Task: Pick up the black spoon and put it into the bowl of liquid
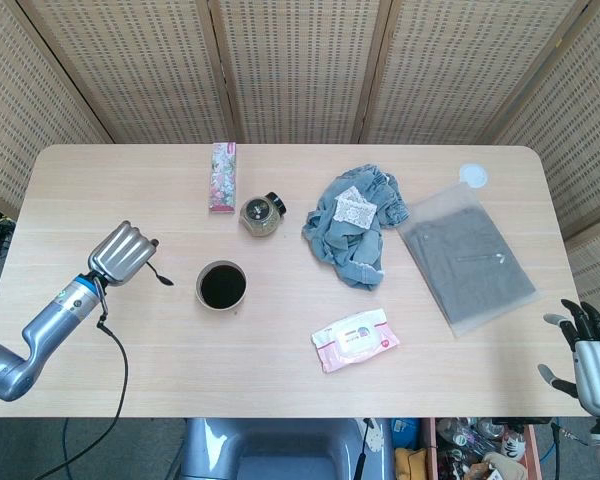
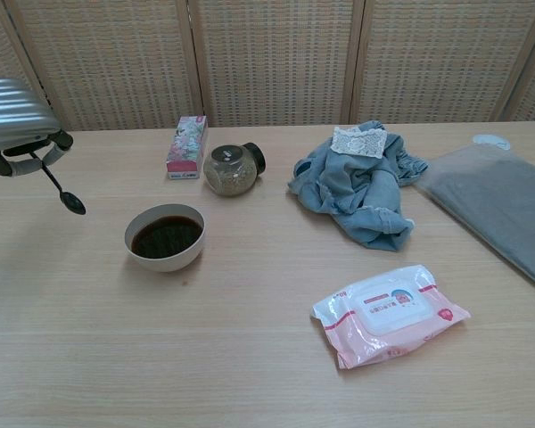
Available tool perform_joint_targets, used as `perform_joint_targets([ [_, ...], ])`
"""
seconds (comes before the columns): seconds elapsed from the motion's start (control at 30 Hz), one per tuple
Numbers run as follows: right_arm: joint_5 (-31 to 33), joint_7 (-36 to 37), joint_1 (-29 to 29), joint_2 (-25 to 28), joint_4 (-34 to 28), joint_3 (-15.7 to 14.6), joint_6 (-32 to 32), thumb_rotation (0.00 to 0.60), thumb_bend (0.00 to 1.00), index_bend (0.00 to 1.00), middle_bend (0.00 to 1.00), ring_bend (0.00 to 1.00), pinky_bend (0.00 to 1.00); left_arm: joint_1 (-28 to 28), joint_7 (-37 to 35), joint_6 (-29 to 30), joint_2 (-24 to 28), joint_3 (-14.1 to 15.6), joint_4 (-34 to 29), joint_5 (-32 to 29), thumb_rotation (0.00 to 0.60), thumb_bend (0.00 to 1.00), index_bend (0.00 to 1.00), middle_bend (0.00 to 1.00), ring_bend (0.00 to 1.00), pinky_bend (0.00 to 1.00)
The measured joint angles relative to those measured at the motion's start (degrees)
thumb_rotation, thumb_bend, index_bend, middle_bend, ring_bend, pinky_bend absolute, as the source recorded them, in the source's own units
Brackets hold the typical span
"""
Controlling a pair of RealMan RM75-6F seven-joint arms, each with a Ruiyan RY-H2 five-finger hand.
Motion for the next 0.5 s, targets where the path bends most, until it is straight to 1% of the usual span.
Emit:
perform_joint_targets([
  [0.13, 0.0, 0.1, -0.2, 0.0, 0.1, 0.0, 0.2, 0.600, 0.29, 0.33, 0.22, 0.14, 0.27, -1.4, 2.3, -1.0, -0.6, -0.1, -0.2, 0.5, 0.600, 0.47, 0.69, 0.73, 0.59, 0.62],
  [0.37, 0.0, 0.5, -0.5, -0.1, 0.4, -0.1, 0.5, 0.600, 0.29, 0.33, 0.22, 0.14, 0.27, -4.6, 7.8, -3.9, -3.6, -0.4, 0.1, 1.1, 0.600, 0.47, 0.70, 0.71, 0.57, 0.62],
  [0.5, 0.3, 0.8, -0.7, -0.1, 0.7, 0.0, 0.6, 0.600, 0.30, 0.33, 0.22, 0.14, 0.27, -6.4, 10.5, -5.6, -5.7, -0.3, 0.9, 1.4, 0.600, 0.47, 0.70, 0.69, 0.53, 0.62],
])
